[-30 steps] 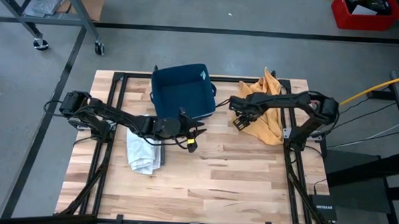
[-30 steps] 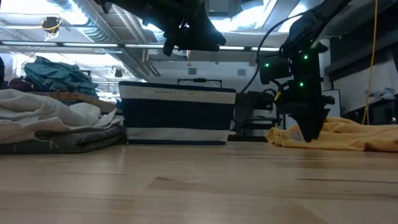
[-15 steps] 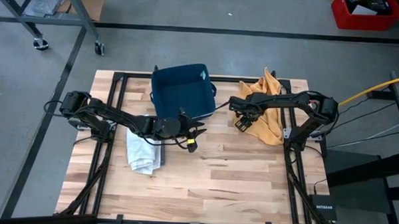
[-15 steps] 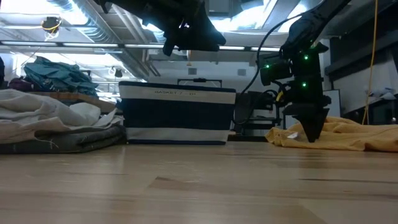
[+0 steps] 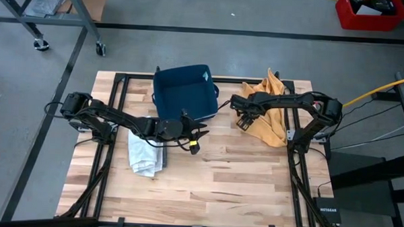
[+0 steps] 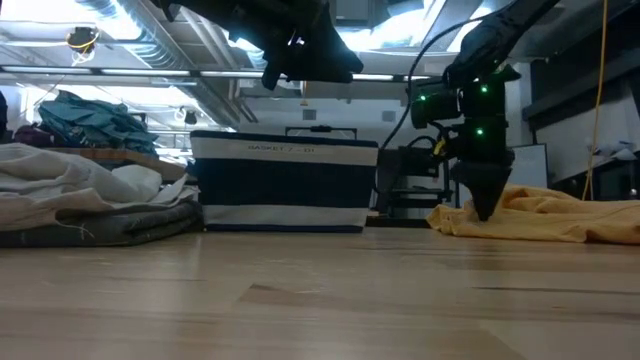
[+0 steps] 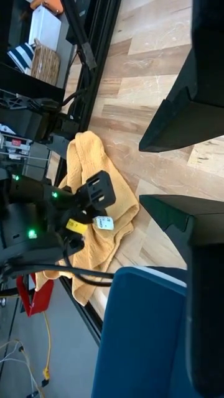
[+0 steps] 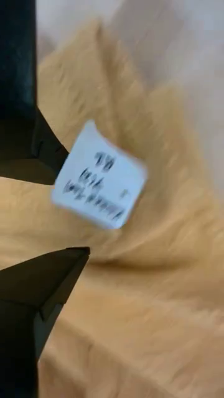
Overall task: Fold towel
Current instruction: Fold the yellow towel
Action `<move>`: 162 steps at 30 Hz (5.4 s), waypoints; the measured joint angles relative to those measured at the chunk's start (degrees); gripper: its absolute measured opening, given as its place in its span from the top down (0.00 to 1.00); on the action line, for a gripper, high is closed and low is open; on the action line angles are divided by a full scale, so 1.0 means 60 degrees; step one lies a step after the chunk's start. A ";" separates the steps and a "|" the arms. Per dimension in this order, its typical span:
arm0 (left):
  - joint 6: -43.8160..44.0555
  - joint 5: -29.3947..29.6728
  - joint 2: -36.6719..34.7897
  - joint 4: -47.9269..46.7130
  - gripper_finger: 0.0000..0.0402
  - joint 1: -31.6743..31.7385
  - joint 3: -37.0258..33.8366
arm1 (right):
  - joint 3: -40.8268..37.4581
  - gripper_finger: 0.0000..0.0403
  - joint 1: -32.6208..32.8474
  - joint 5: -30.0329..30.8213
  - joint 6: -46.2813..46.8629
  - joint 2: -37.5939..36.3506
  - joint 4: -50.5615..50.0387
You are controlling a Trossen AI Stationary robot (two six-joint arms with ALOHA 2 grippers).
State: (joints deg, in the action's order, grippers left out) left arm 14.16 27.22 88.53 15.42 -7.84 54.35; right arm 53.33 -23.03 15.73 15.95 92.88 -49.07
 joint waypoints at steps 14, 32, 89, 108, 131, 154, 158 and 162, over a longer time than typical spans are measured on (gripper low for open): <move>0.0002 0.0000 0.0004 -0.0004 0.72 -0.0007 0.0000 | -0.0162 0.56 0.0000 0.0041 -0.0004 0.0000 0.0673; 0.0112 0.0000 0.0004 -0.0010 0.72 -0.0007 0.0000 | -0.0166 0.56 -0.0550 -0.1051 0.0032 0.0000 0.0436; -0.0854 0.0000 0.0015 -0.1061 0.72 -0.0007 0.0004 | -0.1099 0.90 -0.0404 -0.2604 0.2058 -0.0240 0.1032; -0.0242 0.0000 0.0015 -0.2987 0.72 -0.0025 0.0004 | -0.1102 0.98 -0.0408 -0.5048 0.2331 -0.0237 0.2377; -0.0439 0.0000 0.0015 -0.2976 0.72 0.0022 0.0004 | -0.1088 0.90 -0.0406 -0.6427 0.2790 -0.0244 0.1740; -0.0435 0.0000 0.0011 -0.2973 0.72 0.0022 0.0004 | -0.1084 0.74 0.1277 -0.7053 0.2874 -0.0251 0.1722; -0.0435 0.0000 0.0015 -0.2973 0.72 0.0022 0.0004 | -0.1084 0.74 0.1451 -0.7686 0.3154 -0.0251 0.1740; -0.0435 0.0000 0.0014 -0.2976 0.72 0.0022 0.0004 | -0.1084 0.74 0.1479 -0.8814 0.3550 -0.0251 0.1766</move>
State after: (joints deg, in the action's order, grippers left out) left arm 11.55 27.22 88.62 -2.44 -7.70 54.37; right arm 46.83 -14.15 -37.16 37.25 91.37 -38.48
